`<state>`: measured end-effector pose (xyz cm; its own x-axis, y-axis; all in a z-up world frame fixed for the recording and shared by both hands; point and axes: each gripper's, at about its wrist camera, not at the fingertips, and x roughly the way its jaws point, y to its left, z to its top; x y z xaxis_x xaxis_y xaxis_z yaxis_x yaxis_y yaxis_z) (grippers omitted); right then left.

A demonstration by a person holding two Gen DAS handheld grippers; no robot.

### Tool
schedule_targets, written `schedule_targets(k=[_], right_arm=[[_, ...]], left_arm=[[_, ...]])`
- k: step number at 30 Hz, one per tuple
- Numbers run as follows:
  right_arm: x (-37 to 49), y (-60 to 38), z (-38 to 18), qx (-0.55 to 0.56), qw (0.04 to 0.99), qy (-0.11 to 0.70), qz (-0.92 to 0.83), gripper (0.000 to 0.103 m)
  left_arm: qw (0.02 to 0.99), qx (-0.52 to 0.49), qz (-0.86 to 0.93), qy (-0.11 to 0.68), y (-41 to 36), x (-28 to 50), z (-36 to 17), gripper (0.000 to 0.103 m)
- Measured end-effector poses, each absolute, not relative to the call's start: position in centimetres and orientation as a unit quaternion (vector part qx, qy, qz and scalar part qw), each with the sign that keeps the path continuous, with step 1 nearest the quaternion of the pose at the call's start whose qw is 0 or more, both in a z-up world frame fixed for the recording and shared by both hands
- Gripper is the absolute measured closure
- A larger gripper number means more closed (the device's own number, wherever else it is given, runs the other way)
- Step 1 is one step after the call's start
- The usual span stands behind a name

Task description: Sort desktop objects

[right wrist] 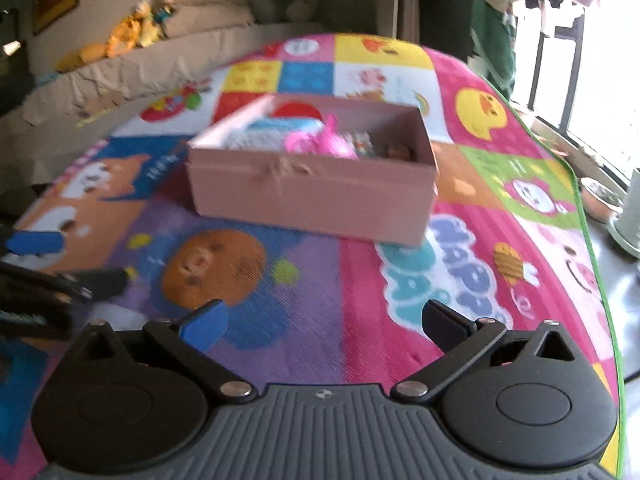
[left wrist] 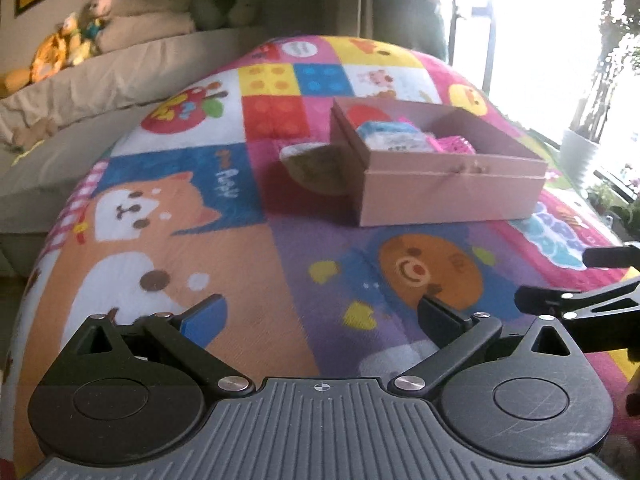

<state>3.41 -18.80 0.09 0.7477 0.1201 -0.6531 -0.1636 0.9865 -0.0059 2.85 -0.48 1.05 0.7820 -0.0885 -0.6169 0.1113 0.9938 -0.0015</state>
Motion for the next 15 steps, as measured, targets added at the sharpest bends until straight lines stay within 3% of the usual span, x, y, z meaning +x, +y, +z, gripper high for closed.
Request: schedule_targets(k=[3,15], right_arm=[[4.3,-19.5,-0.4,-0.017,0.925,0.374,0.067,0.0],[6.0,-18.1,-1.1,-0.023,0.935,0.343,0.084,0.0]], left_arm=[[0.939,0.02,-0.047,0.34,-0.7,3.2,0.4,0.0],[0.94,0.022,-0.019,0.341,-1.1,4.6,-0.6,0.0]])
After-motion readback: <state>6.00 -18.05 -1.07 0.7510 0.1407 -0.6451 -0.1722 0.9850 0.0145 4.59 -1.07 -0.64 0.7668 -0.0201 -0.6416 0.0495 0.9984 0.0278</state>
